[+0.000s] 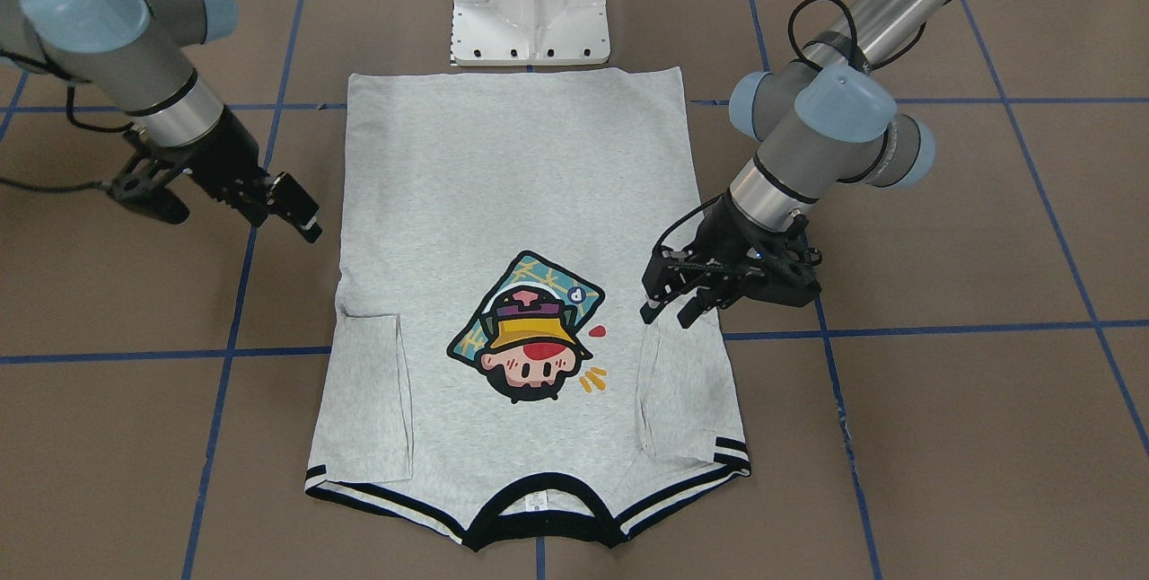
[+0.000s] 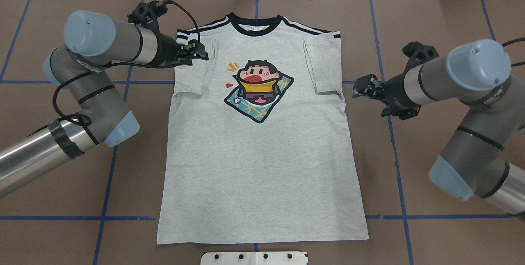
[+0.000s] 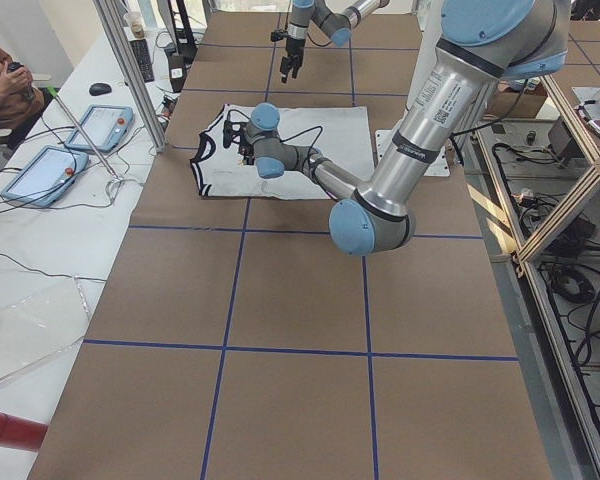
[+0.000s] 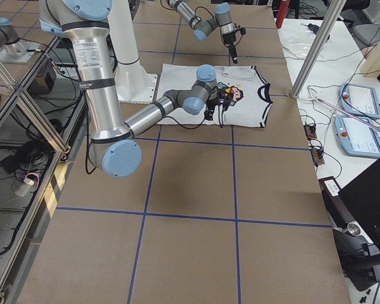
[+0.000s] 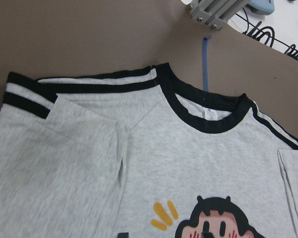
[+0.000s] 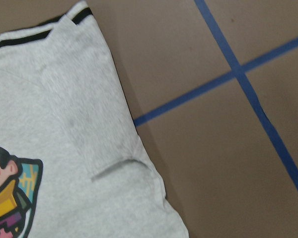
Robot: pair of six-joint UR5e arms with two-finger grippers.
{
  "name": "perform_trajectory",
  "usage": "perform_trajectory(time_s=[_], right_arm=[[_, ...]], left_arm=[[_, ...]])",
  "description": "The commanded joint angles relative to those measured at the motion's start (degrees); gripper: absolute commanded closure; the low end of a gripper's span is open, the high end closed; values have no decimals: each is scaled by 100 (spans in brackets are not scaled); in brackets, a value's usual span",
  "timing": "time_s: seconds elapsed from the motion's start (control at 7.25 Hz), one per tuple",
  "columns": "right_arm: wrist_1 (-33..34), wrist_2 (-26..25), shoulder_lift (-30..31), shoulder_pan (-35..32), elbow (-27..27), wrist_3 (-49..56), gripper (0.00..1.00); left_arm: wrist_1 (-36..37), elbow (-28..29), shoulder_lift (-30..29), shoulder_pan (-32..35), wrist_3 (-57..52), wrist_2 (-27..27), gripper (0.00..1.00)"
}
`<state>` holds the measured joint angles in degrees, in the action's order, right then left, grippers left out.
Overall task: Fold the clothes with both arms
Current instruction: 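Move both grippers to the hem corners nearest the robot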
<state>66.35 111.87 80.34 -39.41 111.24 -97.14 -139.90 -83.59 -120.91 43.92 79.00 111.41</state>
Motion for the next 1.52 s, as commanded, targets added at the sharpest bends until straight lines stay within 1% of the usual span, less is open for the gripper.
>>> perform_trajectory(time_s=[0.0,0.14,0.28,0.41,0.55,0.69,0.96,1.24,1.38], right_arm=[[230,-1169,542,1613,828,-1804,1],[230,-1733,666,2091,855,-2392,1],[282,-1808,832,2278,934,-2772,1],[291,-2018,1026,2602,943,-3228,1],[291,-1976,1123,2745,1004,-3563,4],[300,-2037,1246,3024,996,-3784,10],[309,-2029,1326,3272,1005,-3882,12],[309,-2055,1370,3545,1014,-4067,17],[309,-2073,1414,3581,1014,-4068,22]], left_arm=[[-2,-465,409,-7,11,171,38],[-11,-561,506,-7,11,162,38],[-11,-692,576,-7,11,101,38],[-11,-763,603,2,11,92,37],[-11,-790,603,2,11,74,35],[-11,-886,612,2,11,-22,35],[-11,-896,604,-7,11,-40,34],[-11,-931,612,-7,11,-40,34],[-11,-931,612,-7,11,-40,34]])
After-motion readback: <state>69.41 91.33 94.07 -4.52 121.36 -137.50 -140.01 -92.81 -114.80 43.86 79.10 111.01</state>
